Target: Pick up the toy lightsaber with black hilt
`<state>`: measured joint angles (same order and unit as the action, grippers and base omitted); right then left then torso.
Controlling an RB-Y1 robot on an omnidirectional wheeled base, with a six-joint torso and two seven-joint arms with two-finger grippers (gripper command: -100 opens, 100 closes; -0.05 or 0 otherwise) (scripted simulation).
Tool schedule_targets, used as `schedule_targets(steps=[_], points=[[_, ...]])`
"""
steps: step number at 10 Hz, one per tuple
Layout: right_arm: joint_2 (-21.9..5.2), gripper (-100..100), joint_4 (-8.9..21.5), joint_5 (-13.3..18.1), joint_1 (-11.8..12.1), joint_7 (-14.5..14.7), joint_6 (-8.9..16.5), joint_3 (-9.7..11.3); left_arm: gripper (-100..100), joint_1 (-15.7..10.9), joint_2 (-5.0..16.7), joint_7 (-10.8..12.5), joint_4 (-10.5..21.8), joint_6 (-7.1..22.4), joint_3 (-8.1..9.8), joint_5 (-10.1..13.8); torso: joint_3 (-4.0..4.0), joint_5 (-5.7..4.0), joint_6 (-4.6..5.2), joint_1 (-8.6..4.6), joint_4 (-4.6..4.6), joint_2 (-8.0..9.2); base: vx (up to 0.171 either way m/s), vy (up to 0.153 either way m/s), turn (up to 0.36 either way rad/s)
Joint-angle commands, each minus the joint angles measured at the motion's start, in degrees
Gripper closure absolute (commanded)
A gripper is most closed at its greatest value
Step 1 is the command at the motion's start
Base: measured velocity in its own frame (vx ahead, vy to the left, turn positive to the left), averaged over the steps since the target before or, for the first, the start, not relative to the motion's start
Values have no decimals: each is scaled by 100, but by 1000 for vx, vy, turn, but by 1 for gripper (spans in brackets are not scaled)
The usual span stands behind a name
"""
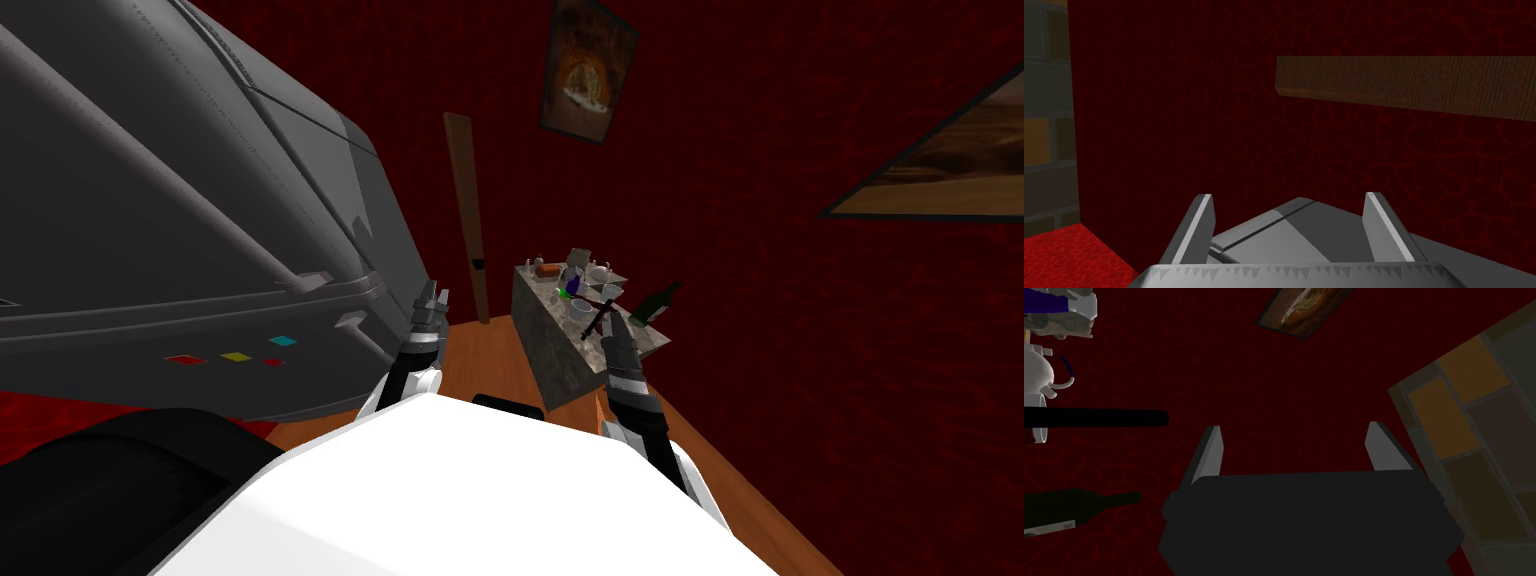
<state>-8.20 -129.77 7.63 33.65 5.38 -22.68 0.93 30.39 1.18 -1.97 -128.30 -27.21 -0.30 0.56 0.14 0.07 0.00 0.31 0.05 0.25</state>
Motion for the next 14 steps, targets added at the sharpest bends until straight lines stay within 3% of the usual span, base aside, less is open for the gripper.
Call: schedule_targets(steps=[1,6,14], points=[[-39,-100,177,198,109,132,73,-59,0,0,0,0,0,0,0,0,0,0,0,0,0,0,-84,90,-36],[-196,-100,656,780,167,542,328,-204,0,0,0,0,0,0,0,0,-7,-2,0,-11,-2,-14,-41,59,-44],[-673,-100,1372,1544,22,1504,339,-428,0,2,1,0,0,0,1,0,-38,-5,-1,-28,-14,-67,80,13,-65]])
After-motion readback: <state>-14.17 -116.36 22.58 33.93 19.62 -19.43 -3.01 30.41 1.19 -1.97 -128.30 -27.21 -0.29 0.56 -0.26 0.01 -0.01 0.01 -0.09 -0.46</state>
